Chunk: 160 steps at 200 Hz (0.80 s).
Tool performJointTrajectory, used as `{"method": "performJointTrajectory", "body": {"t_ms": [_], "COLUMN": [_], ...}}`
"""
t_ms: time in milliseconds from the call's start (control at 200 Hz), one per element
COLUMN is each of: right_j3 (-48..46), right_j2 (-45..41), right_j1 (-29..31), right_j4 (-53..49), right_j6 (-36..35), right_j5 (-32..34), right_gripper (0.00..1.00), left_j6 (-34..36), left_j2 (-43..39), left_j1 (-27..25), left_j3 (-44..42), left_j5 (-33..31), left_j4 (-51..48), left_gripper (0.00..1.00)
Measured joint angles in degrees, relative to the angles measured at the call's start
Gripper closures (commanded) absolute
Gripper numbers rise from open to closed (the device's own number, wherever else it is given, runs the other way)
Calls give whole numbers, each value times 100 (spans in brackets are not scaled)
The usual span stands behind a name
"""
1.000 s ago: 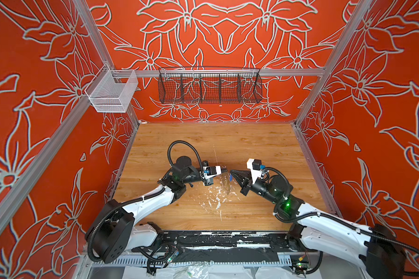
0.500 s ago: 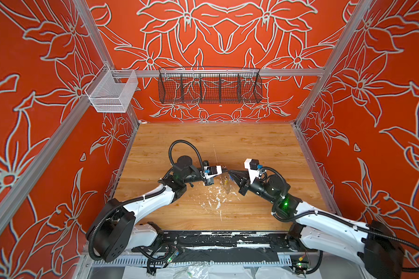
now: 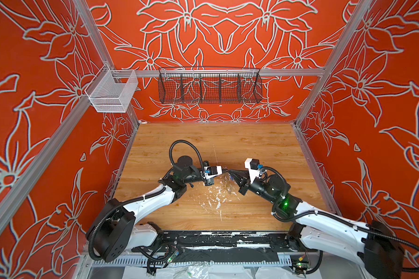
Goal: Put the keys on the keyring
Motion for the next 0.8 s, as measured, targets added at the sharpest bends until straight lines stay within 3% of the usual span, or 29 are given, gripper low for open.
{"method": "performJointTrajectory", "body": {"t_ms": [801], "right_j3": [-2], "right_j2": [13], "right_j1": [35], "right_j4": [31], "right_j6": [2], "right_j5": [363], "right_gripper": [100], "left_j6": [42], "left_j2": [0], "left_j1": [-4], "left_j3": [0], "left_j5": [-105], "left_j4": [-59], "left_gripper": [100]}}
